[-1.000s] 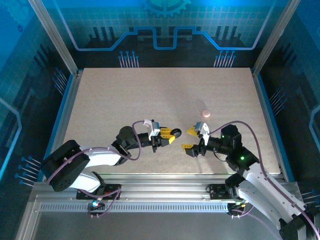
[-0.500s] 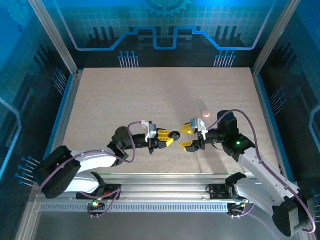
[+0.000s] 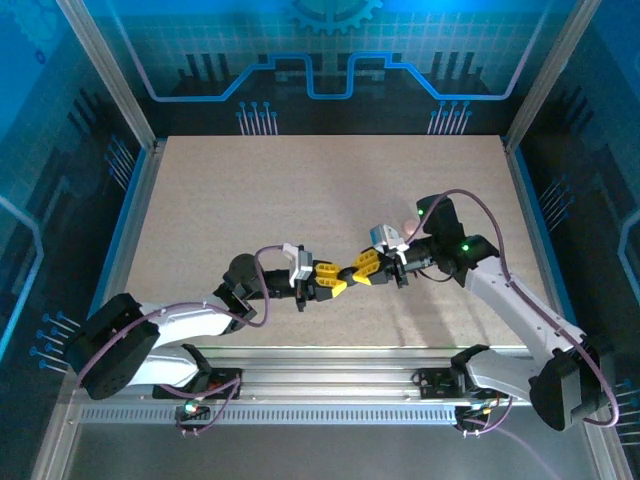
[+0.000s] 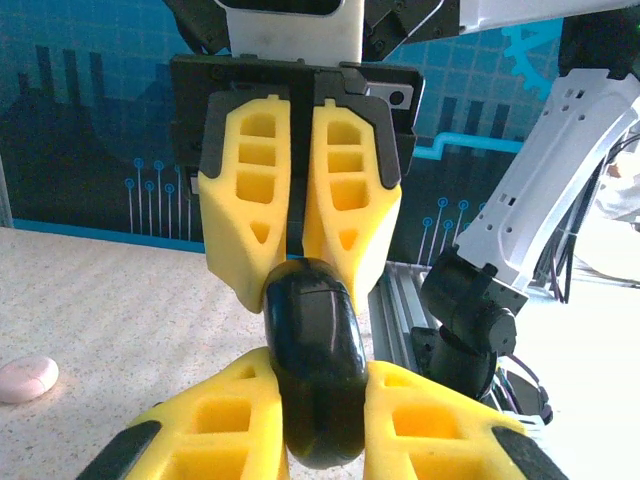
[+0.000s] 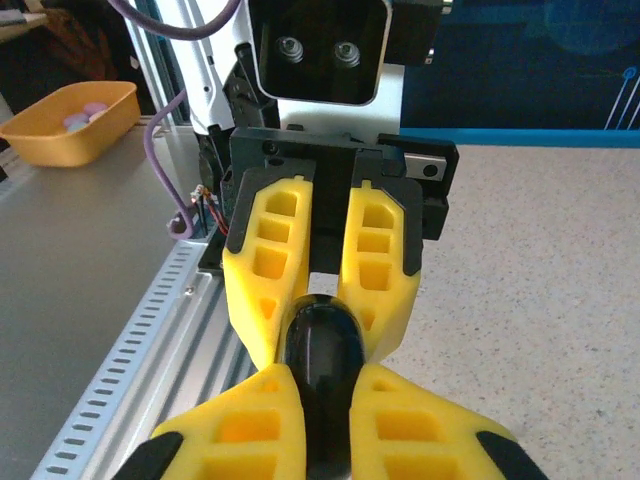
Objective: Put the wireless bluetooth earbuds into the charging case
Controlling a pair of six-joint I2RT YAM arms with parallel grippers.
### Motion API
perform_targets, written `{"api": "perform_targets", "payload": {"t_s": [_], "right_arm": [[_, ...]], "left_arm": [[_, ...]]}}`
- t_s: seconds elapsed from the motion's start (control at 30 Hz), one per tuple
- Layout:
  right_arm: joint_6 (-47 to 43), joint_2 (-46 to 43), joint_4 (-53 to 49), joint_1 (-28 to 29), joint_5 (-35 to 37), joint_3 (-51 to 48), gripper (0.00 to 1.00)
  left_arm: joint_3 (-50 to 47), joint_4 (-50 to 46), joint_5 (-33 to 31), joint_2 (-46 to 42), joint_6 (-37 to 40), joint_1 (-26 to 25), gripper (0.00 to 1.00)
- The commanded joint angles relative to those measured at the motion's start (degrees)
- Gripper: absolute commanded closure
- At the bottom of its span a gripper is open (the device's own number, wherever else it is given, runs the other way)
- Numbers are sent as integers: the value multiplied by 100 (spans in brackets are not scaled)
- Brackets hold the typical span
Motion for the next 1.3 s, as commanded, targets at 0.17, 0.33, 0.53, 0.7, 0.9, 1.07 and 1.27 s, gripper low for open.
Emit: {"api": "perform_targets", "payload": {"t_s": [0.17, 0.33, 0.53, 0.7, 0.9, 1.07, 1.27], "right_arm": [[-414, -143, -708, 96, 263, 279, 96], [-596, -112, -1056, 306, 938, 479, 97], [-841, 146, -1523, 591, 1484, 835, 97], [-901, 253, -1578, 902, 1890, 983, 98], [-850, 300, -1529, 1150, 2286, 1077, 98], [-742, 290, -1425, 1247, 2581, 1088, 98], [-720, 286, -1374, 1266, 2592, 1144, 98]], "left_arm": [[-83, -534, -410, -313, 514, 40, 61], [136, -1809, -357, -725, 1243, 39, 52], [486, -3186, -130, -1028, 1910, 34, 44], [692, -3633, -53, -1006, 2147, 34, 43], [849, -3759, 150, -866, 2117, 25, 55], [932, -3942, 237, -814, 2152, -15, 58], [1056, -4214, 281, -745, 2303, -39, 70]]}}
